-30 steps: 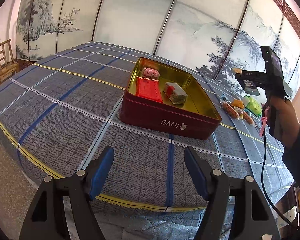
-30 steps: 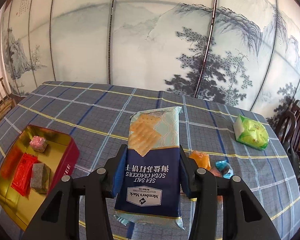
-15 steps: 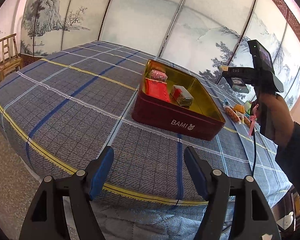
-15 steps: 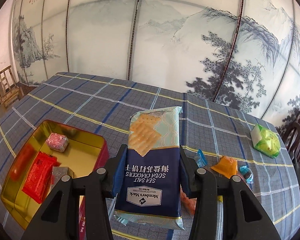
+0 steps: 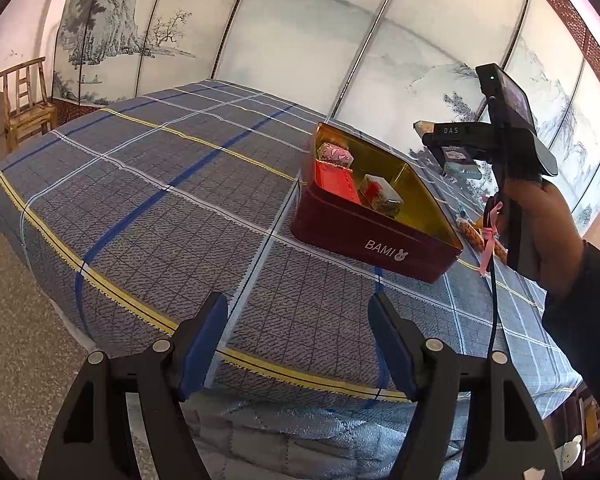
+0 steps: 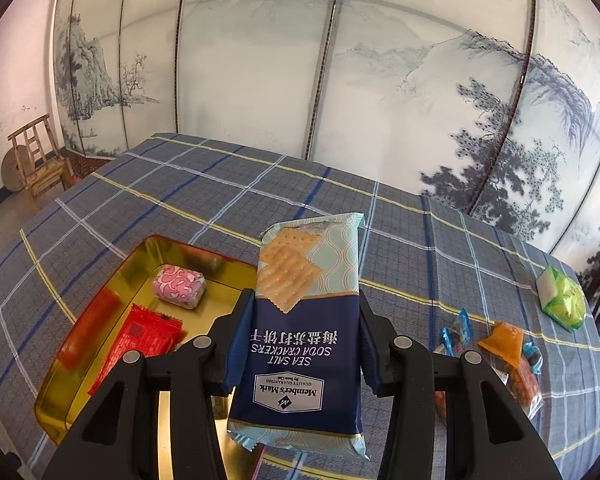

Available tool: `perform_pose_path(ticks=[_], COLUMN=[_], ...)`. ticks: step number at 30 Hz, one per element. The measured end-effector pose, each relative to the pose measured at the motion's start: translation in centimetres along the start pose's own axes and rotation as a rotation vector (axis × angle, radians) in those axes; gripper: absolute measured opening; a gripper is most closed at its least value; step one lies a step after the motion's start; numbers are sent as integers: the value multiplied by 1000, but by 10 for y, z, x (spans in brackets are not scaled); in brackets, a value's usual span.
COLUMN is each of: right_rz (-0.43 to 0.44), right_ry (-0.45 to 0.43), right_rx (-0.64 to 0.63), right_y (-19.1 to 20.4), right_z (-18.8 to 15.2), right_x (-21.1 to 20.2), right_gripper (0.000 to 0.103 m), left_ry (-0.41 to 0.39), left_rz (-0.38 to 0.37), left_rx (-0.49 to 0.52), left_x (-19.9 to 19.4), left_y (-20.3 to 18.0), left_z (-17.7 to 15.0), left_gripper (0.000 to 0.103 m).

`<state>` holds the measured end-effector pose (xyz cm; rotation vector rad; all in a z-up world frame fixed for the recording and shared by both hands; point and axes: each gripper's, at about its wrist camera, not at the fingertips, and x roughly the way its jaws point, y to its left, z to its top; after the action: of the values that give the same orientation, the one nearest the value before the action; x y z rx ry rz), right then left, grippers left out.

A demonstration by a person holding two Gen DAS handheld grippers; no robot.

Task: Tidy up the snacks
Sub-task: 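Carry the cracker pack into the gold tin and open the right tool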

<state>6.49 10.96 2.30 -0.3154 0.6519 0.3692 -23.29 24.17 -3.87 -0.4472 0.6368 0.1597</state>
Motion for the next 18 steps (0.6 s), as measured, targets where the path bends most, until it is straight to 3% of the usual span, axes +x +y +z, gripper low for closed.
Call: perform_pose_path(ticks=[18], right_rz=[50], right_ry=[83], right_rx=[-26], right_y=[27], right_z=[-14], right_x=[22], right_gripper=[48], left_ry=[20], left_rz=[4], left_rx=[-16], left_x=[5], left_y=[7], left_z=[-4], left_gripper=[69])
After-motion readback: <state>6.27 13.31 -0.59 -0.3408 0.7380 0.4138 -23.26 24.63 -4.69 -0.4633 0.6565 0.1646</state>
